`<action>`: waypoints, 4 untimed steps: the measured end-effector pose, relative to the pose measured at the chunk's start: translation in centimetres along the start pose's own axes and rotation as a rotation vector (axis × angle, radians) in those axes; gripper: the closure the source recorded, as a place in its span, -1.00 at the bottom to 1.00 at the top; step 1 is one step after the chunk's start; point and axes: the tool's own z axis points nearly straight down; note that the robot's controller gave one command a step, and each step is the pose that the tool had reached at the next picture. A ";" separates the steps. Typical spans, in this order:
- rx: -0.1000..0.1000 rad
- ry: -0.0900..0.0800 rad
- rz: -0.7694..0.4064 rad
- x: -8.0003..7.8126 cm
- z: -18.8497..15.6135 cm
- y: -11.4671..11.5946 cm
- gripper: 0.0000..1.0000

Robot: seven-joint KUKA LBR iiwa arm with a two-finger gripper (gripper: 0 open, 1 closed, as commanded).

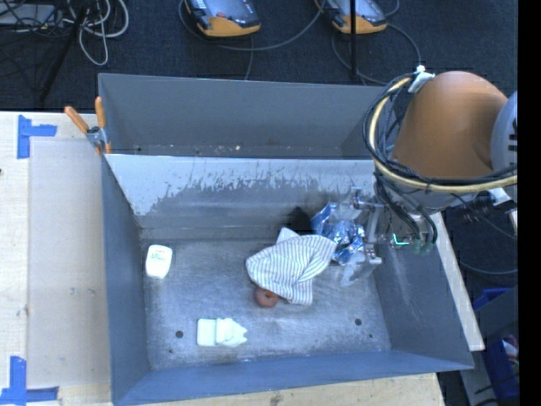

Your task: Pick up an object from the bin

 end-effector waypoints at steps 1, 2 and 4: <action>0.000 -0.008 -0.001 -0.1 -0.4 0.0 -1.00; 0.002 -0.017 -0.025 -1.0 3.2 1.0 -1.00; -0.001 -0.012 0.028 0.8 11.0 4.5 -1.00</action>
Offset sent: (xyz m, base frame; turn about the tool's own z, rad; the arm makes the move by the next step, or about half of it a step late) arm 0.0225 0.0397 -0.1309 -0.0904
